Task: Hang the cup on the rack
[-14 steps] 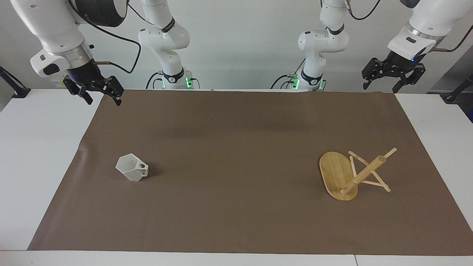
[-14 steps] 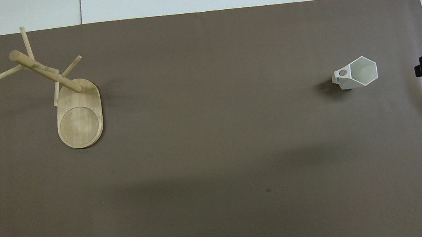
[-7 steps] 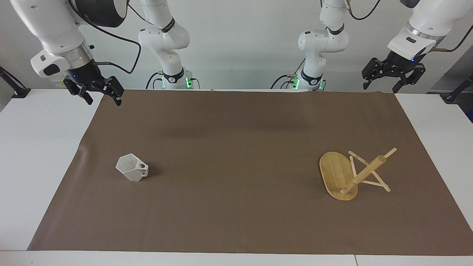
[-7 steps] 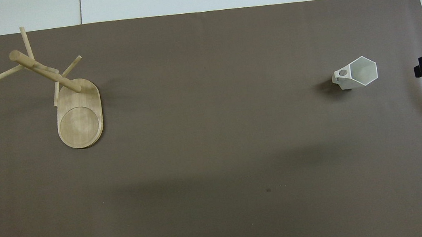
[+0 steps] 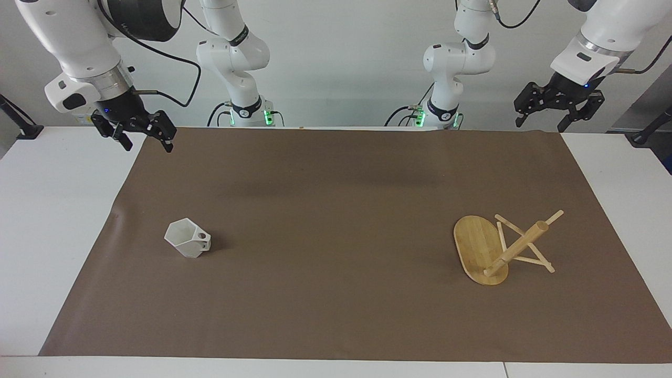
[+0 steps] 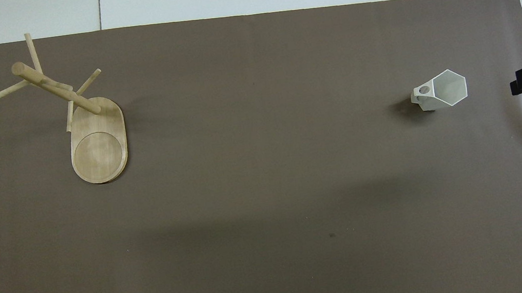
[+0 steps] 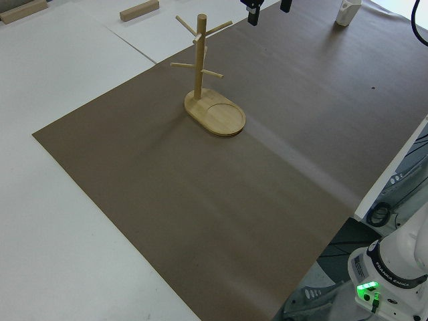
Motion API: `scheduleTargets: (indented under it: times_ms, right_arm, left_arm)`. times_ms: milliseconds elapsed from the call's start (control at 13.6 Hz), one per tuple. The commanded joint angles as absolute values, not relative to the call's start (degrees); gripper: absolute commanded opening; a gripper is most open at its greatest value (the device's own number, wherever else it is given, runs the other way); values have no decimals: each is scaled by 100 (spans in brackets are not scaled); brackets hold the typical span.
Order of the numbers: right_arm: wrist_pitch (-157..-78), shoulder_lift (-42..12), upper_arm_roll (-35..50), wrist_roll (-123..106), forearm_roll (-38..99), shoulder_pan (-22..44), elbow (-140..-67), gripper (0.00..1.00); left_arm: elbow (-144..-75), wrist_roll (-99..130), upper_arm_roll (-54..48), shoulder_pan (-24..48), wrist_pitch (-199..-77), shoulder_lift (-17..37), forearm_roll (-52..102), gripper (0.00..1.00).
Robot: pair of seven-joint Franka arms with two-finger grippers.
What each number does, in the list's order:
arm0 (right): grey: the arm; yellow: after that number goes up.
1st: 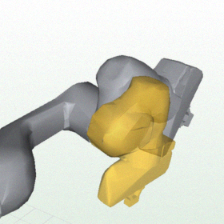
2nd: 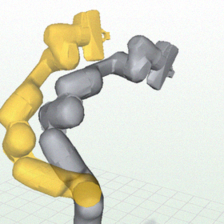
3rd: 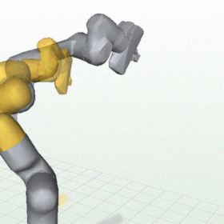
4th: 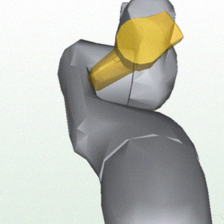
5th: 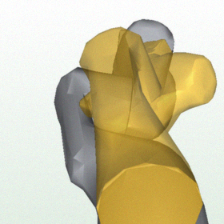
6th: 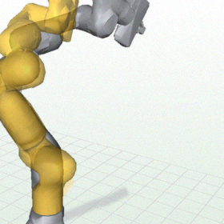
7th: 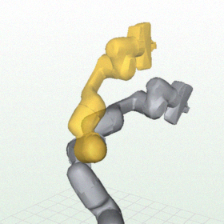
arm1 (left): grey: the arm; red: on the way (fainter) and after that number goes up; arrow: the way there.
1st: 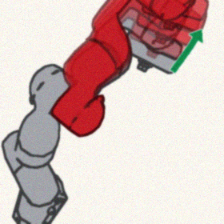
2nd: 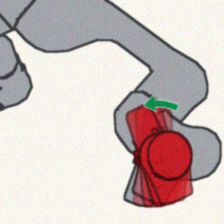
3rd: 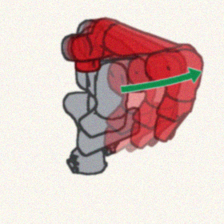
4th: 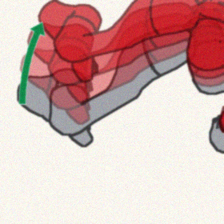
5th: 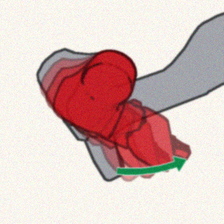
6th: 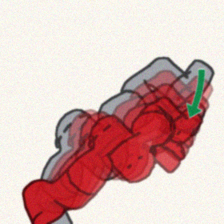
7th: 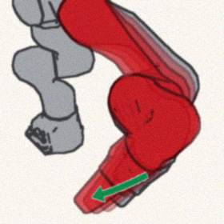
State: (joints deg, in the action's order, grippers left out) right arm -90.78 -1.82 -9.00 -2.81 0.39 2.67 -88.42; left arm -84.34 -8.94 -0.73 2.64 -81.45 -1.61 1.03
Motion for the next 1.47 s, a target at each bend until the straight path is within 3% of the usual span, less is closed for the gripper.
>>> scheduleTargets:
  times_ms: [0,882,1396]
  right_arm:
    - [-9246,18,-853,-422,26,220,-9097,100]
    - [-9536,44,-853,-597,26,167,-9228,100]
    - [-10185,158,-853,-624,26,167,-9939,100]
  left_arm:
    - [-8613,-932,-105,193,-8139,-325,158,100]
    - [-8613,-940,-105,193,-8139,-325,158,100]
    - [-8613,-932,-105,185,-8139,-325,158,100]
